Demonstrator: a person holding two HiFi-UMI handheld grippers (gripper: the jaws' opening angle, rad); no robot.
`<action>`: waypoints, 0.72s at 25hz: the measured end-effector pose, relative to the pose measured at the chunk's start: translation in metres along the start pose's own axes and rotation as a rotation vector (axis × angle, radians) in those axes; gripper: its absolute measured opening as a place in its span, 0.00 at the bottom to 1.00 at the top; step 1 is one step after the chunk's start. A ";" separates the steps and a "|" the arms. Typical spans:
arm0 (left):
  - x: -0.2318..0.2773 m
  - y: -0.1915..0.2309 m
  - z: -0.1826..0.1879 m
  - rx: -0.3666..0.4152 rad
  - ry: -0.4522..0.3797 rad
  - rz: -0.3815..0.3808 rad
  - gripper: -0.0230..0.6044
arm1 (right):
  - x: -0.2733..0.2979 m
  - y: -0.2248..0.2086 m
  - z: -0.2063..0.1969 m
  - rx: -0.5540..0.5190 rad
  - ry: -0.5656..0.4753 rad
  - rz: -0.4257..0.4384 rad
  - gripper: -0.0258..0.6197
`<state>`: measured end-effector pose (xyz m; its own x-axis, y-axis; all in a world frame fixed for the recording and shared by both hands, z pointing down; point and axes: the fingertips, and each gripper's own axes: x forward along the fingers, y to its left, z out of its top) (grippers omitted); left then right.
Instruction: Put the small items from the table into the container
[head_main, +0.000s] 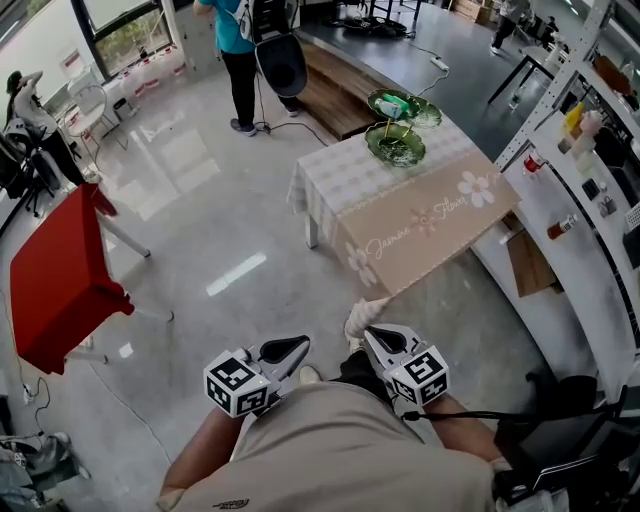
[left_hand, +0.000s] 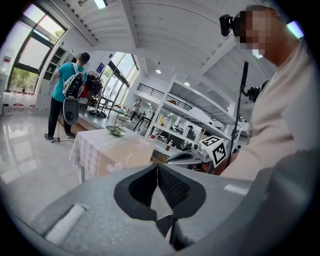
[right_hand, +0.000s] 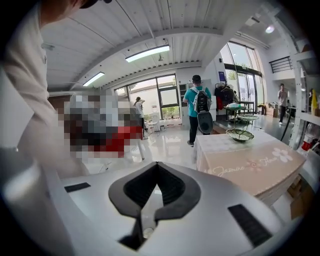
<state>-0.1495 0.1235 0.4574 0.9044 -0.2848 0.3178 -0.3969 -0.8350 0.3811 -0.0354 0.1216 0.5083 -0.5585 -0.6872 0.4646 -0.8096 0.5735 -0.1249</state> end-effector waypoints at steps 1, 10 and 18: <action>-0.003 0.000 -0.001 -0.001 -0.001 0.003 0.05 | 0.001 0.003 0.000 -0.004 0.001 0.003 0.06; -0.005 -0.001 -0.006 -0.009 -0.014 0.004 0.05 | 0.001 0.011 0.001 -0.045 0.004 0.008 0.06; -0.006 -0.001 -0.009 -0.013 -0.011 0.001 0.05 | 0.004 0.017 -0.001 -0.060 0.015 0.017 0.06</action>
<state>-0.1562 0.1300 0.4632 0.9055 -0.2915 0.3085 -0.4002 -0.8283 0.3921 -0.0510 0.1294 0.5091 -0.5689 -0.6704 0.4764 -0.7876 0.6109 -0.0807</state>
